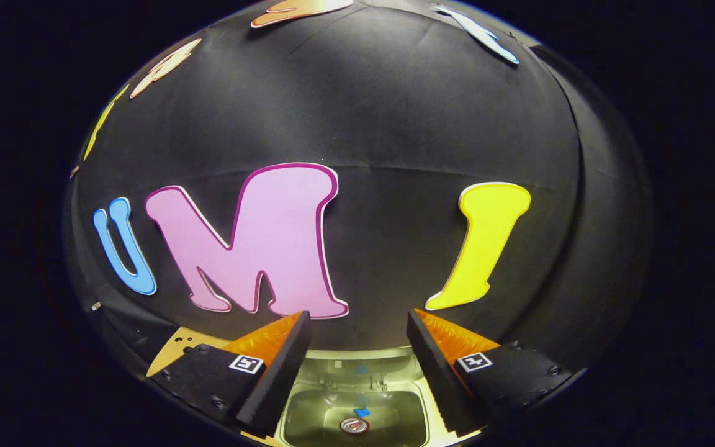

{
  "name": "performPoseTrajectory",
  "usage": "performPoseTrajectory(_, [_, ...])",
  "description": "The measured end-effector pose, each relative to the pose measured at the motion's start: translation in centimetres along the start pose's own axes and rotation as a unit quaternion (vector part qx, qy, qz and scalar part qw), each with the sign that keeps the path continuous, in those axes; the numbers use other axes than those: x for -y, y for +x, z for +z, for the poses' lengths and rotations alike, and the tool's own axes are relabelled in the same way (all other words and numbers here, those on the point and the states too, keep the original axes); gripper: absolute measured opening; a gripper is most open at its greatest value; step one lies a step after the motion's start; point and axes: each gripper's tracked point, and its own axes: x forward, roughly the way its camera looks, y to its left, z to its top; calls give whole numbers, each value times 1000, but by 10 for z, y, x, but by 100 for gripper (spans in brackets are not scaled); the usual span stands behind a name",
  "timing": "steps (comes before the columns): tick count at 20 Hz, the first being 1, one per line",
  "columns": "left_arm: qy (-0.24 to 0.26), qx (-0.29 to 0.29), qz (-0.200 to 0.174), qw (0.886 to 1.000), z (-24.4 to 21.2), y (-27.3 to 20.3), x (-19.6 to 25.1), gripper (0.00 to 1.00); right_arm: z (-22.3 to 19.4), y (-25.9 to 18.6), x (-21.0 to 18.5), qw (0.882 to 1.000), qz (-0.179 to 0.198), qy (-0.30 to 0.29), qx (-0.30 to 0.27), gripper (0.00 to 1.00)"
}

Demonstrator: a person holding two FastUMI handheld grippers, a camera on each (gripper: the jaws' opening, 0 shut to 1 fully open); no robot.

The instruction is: Press the lid of the desktop garbage bin to open it, pick up the crumpled paper on the desktop and throw it into the bin, then pick up the pop can on the desktop and drop it into the bin, and finally close the garbage bin lid.

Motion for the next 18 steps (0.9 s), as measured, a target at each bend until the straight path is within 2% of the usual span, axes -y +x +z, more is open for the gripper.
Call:
performPoseTrajectory(6, [13, 29, -34, 999, 31, 4, 14, 96, -24, -32, 5, 1000, 2, -3, -19, 98])
performPoseTrajectory(8, [14, 34, -42, 998, 35, 6, 17, 96, -38, -41, 7, 1000, -3, -4, -23, 94])
performPoseTrajectory(11, [30, 41, -44, 998, 39, 1, 21, 96, -63, -53, 6, 999, -5, -14, -32, 94])
performPoseTrajectory(18, [50, 39, -80, 995, 41, -7, 39, 96, -132, -68, 4, 997, -14, -20, -69, 94])
